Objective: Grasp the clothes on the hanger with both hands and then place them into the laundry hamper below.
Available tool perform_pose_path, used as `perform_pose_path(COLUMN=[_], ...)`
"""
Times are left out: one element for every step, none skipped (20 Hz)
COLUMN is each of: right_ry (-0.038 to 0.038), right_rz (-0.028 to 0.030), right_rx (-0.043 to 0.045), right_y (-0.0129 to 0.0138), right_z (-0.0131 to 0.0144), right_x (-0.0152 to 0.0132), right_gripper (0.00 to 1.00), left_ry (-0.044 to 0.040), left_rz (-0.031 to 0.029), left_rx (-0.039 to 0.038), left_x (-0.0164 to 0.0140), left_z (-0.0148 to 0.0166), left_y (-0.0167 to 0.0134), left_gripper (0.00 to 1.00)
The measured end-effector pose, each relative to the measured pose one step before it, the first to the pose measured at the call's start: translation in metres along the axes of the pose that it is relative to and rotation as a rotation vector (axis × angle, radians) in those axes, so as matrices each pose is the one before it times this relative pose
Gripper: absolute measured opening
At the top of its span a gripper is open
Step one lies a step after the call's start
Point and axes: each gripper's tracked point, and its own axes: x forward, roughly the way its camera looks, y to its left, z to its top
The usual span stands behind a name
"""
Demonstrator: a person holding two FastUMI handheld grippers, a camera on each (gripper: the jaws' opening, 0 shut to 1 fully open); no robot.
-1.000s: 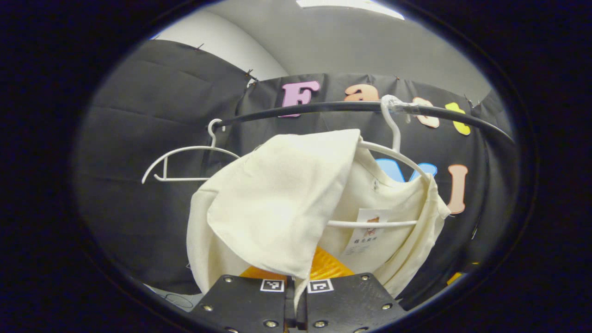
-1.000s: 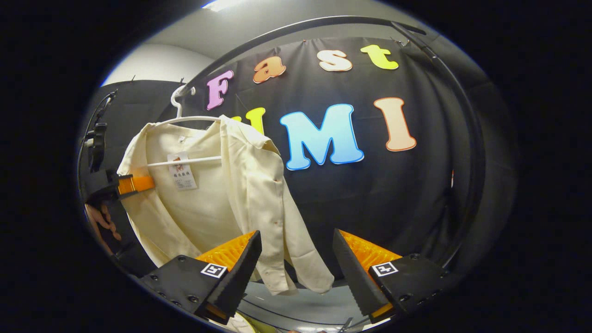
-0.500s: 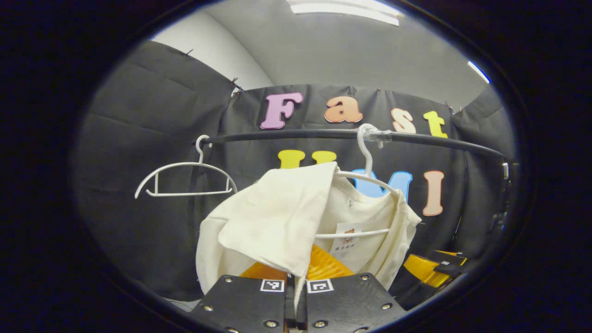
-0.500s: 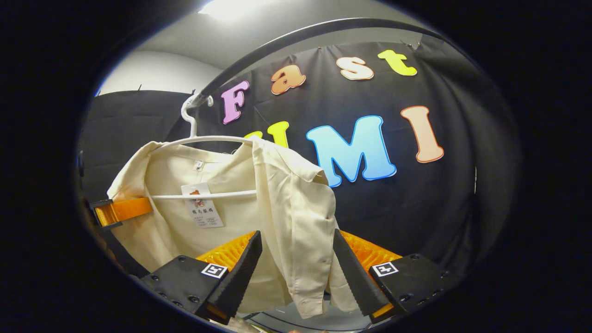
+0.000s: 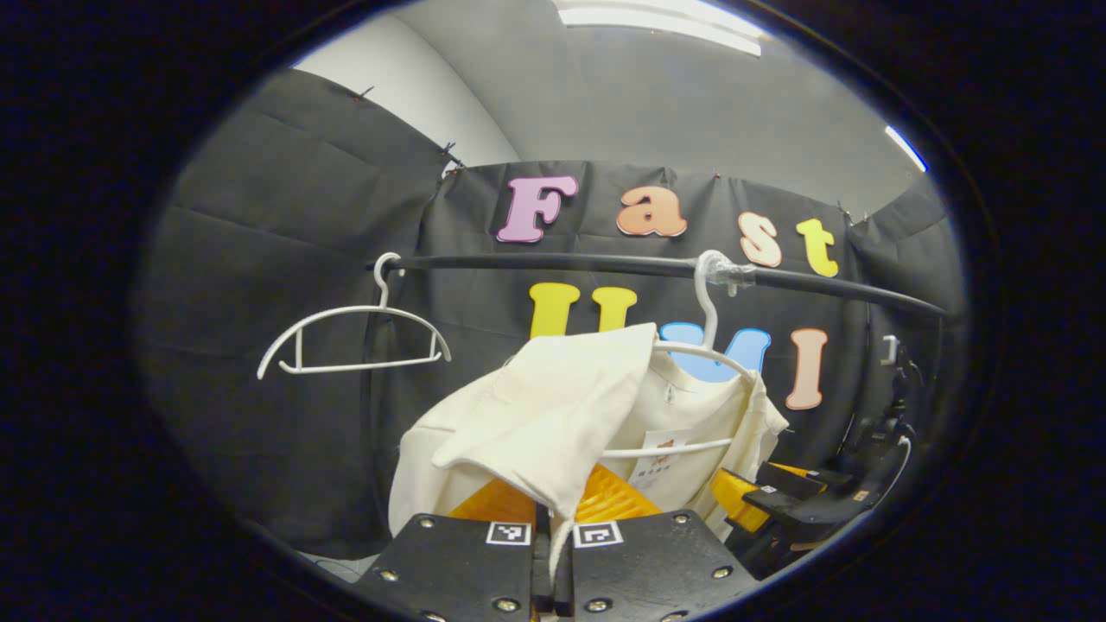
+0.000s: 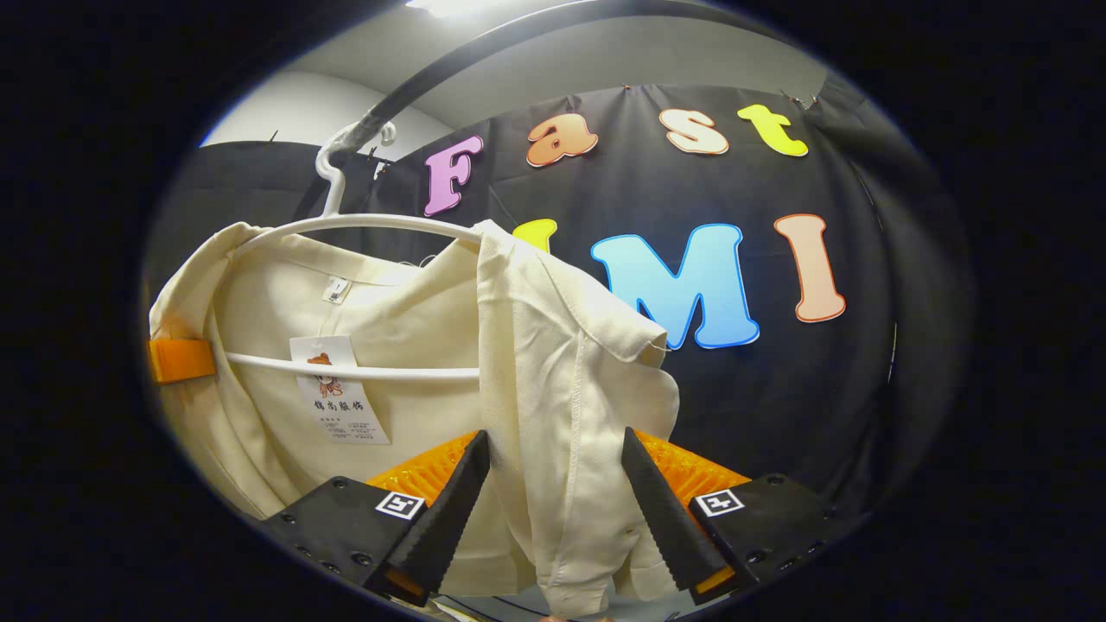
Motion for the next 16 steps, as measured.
perform_pose_path(right_ry=[0.00417,0.00331,-0.00007,-0.00150,-0.00781,-0.00518,0.00379,-0.00014,0.00250,0.00104,-0.00800,-0.01255,-0.00731,-0.00484,-0.00284,-0.00424], right_rz=[0.00660,0.01093,0.01312,0.00688,0.00176,-0.01200,-0.02380,-0.01558,-0.00654,-0.00822,-0.01357,-0.00554,-0.02138,-0.01988,-0.00056,-0.00137], right_rx=[0.00619,0.01291,0.01064,0.00244,-0.01082,-0.02441,-0.02449,-0.01435,-0.00613,-0.00389,-0.00176,0.00267,-0.00157,0.00112,0.01394,0.02466], right_y=[0.00207,0.00385,0.00482,0.00254,0.00112,-0.00275,-0.00658,-0.00345,-0.00082,-0.00231,-0.00434,-0.00261,-0.00643,-0.00826,-0.00438,-0.00513], right_z=[0.00027,0.00152,0.00042,0.00082,0.00046,-0.00024,-0.00203,-0.00141,-0.00145,-0.00134,0.00117,0.00054,0.00129,0.00090,0.00150,0.00203], right_x=[0.00174,0.00019,0.00045,-0.00005,0.00172,0.00357,0.00261,0.00333,0.00480,0.00196,-0.00004,0.00146,0.00322,0.00268,0.00493,0.00264], right_gripper=[0.98,0.98,0.98,0.98,0.98,0.98,0.98,0.98,0.98,0.98,0.98,0.96,0.92,0.81,0.53,0.41], left_ry=[-0.00070,-0.00082,-0.00138,-0.00043,-0.00026,-0.00088,-0.00300,-0.00223,-0.00098,-0.00053,-0.00296,-0.00246,-0.00253,-0.00122,0.00061,0.00163], left_rz=[-0.00036,0.00486,0.00199,0.00109,0.00129,0.00295,0.00228,0.00229,0.00209,0.00383,0.00413,0.00466,0.00371,0.00343,0.00399,0.00215], left_rx=[-0.00482,-0.00134,0.00606,0.00431,0.00214,-0.00010,-0.00183,-0.00171,-0.00153,-0.00002,0.00137,0.00159,-0.00008,0.00055,0.00066,-0.00261], left_x=[-0.00100,-0.00464,-0.00216,-0.00044,0.00000,-0.00015,0.00043,-0.00134,0.00019,-0.00163,-0.00216,-0.00135,-0.00032,-0.00149,-0.00098,-0.00236], left_z=[0.00102,-0.00108,-0.00026,0.00072,-0.00080,0.00016,-0.00048,0.00099,-0.00062,-0.00037,0.00044,-0.00090,-0.00022,0.00001,-0.00103,0.00005], left_y=[-0.00132,0.00321,0.00127,-0.00005,0.00043,0.00017,-0.00089,0.00098,-0.00129,-0.00029,0.00102,0.00107,0.00157,0.00155,0.00089,0.00082], left_gripper=[0.03,0.03,0.02,0.03,0.03,0.03,0.03,0.03,0.03,0.03,0.03,0.03,0.02,0.03,0.02,0.03])
